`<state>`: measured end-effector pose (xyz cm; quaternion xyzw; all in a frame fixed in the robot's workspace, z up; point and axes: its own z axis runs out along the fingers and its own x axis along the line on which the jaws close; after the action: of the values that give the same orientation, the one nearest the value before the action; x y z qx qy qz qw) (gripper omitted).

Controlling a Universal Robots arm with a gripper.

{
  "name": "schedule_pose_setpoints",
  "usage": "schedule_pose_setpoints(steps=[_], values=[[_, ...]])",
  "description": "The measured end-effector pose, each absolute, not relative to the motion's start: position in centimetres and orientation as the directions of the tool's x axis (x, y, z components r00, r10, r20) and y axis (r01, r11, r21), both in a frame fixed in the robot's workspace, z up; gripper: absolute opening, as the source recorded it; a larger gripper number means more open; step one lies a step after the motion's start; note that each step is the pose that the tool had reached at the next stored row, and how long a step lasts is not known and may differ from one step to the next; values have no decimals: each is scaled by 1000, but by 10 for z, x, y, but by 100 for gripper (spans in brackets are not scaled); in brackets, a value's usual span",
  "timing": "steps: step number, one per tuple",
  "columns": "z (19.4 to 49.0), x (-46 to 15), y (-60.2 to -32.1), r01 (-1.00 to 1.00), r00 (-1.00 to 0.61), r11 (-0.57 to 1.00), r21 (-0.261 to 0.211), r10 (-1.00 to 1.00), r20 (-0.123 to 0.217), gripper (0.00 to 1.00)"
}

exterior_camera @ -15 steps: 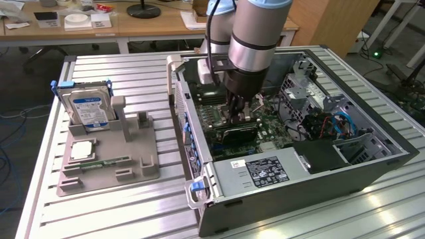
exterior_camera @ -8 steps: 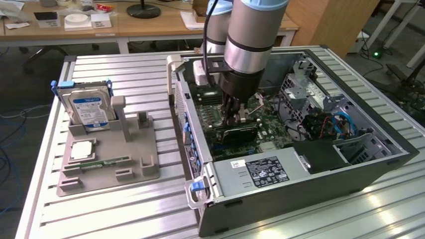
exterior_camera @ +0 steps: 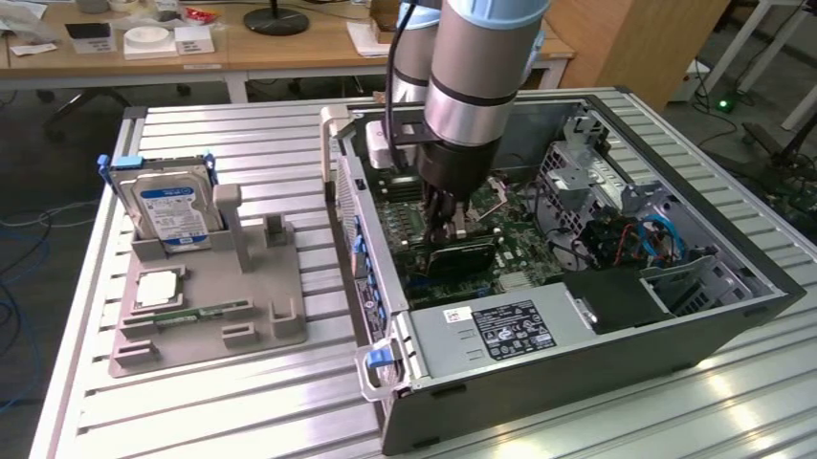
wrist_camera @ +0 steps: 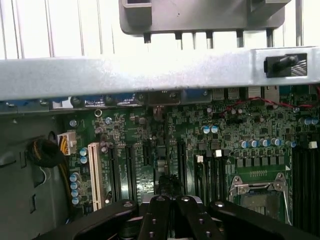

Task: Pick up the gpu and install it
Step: 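Press down on the gpu until it lock into place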

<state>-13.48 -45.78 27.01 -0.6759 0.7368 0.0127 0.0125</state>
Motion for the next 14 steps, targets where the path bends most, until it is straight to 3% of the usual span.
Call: schedule_pose_setpoints(steps=[14], values=[[260, -138, -457, -996, -86, 86, 8, -996, -36, 11]])
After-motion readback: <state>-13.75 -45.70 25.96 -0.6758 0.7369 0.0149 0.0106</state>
